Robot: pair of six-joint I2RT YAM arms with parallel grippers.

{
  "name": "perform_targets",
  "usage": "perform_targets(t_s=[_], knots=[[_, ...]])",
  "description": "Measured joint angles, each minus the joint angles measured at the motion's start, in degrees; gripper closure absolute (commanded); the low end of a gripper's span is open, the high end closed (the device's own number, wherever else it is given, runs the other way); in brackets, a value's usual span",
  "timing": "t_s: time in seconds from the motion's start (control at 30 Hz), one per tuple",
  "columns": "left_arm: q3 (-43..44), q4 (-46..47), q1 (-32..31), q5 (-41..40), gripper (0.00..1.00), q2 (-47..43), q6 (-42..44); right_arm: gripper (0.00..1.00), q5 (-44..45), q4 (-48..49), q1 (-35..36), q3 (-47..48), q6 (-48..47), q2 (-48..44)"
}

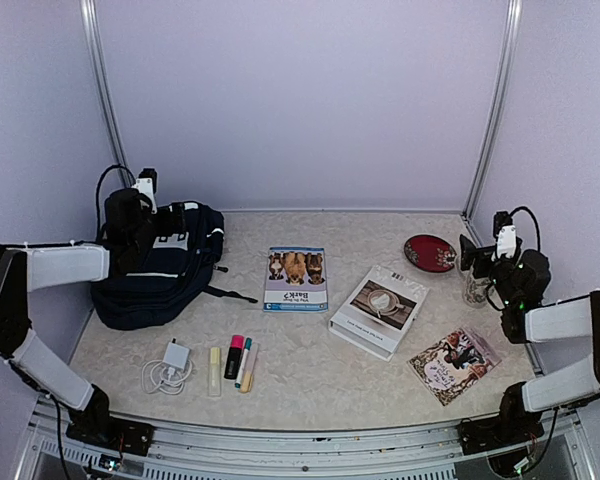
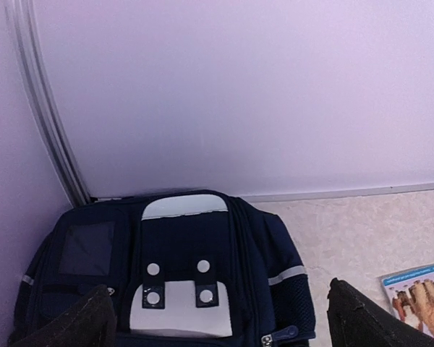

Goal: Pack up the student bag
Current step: Pick up the student bag from the corner of the board.

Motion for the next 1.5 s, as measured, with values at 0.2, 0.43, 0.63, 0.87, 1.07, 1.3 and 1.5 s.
perform_targets(t_s=[0.2,0.43,0.63,0.87,1.07,1.3,1.5], knots=[[13.0,-25.0,-1.6,3.8,0.01,5.2,-5.4,0.0,-8.2,-14.2,0.0,8.4,1.7,-11.7],[19.2,-48.4,-4.5,6.5,0.07,18.2,-6.2,0.0,-17.7,-19.6,0.0,8.4,3.0,-21.0],[30.0,-58.3,-6.3,-5.1,0.45,28.5,-5.0,0.0,-20.3,-21.4,0.1,7.3,3.2,-25.3],[30.2,-58.6,-10.4,-15.6,1.0,29.0,-4.2,0.0,-21.0,-22.1,0.3,7.1,3.3,-26.2],[29.3,-60.4,-10.4,-16.2,1.0,21.0,-4.2,0.0,-22.6,-22.3,0.5,7.1,4.4,-26.1],[34.3,-60.4,-15.2,-19.7,1.0,5.9,1.2,0.0,-24.6,-24.1,1.7,8.5,5.6,-25.4],[47.9,-61.2,-28.3,-19.5,1.0,8.6,3.8,0.01,-25.9,-27.6,5.2,13.2,6.5,-23.6]])
